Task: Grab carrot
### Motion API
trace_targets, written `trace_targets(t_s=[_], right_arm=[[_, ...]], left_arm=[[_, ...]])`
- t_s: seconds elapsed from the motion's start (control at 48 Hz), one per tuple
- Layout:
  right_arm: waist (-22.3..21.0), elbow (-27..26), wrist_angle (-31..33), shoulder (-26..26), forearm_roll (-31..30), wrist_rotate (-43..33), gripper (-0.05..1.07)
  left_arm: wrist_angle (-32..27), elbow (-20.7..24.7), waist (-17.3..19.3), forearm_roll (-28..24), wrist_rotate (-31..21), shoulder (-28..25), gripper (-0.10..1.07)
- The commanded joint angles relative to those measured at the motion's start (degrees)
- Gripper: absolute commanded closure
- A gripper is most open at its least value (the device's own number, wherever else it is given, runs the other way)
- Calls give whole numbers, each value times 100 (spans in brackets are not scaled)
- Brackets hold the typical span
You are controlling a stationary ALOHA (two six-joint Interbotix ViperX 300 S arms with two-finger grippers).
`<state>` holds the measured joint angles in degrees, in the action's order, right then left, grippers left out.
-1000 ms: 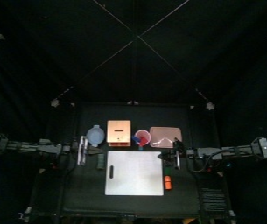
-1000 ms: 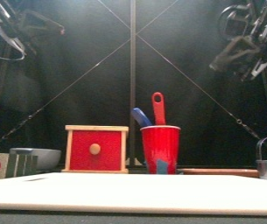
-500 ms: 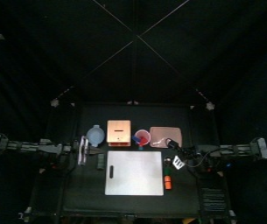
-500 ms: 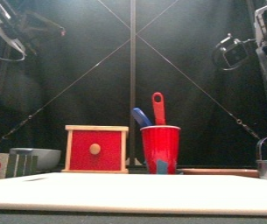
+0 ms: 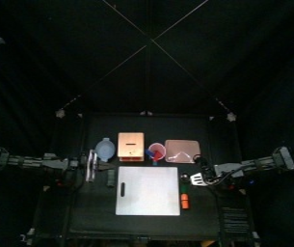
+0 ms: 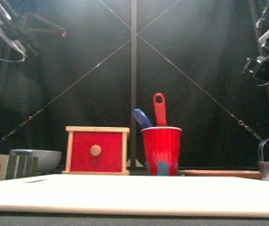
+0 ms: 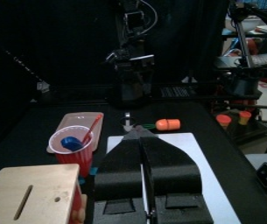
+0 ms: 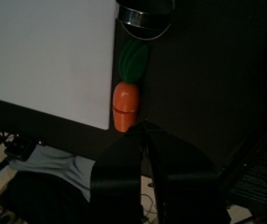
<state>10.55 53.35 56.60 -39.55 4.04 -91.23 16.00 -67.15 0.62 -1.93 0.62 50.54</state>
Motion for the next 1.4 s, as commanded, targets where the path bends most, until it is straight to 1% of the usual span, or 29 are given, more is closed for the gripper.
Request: trace_targets(t_s=[0.0,0.146,0.271,0.312,0.354,0.479,0.625,0.708,0.854,1.021,1.25,1.375], right_arm=[[290,-62,-220,114,-158,-413,59],[633,18,-791,413,-290,-993,32],[756,79,-1204,721,-220,-1187,8],[747,88,-1230,826,-132,-1187,2],[729,79,-1230,958,-70,-1178,0],[756,62,-1327,1380,-9,-1204,0],[809,-35,-1811,2074,0,-1195,0],[853,-105,-1960,2435,26,-1187,0],[932,-281,-2021,2936,88,-1195,1],[1011,-387,-2021,3208,220,-1195,6],[1028,-343,-2013,3340,290,-1204,25],[1037,-396,-1978,3357,290,-1204,33]], left_arm=[[53,97,53,-35,0,-26,89],[44,53,114,-79,0,-26,89],[35,44,229,-114,0,-26,89],[26,44,246,-123,0,-26,89],[18,35,255,-141,0,-26,89],[18,-9,264,-149,0,-35,89],[18,-53,290,-149,-9,-35,89],[18,-53,290,-141,-9,-35,89],[18,-44,290,-132,-26,-35,89],[26,-26,290,-132,-26,-26,89],[44,-18,264,-132,-35,-35,89],[62,-9,255,-123,-44,-35,89]])
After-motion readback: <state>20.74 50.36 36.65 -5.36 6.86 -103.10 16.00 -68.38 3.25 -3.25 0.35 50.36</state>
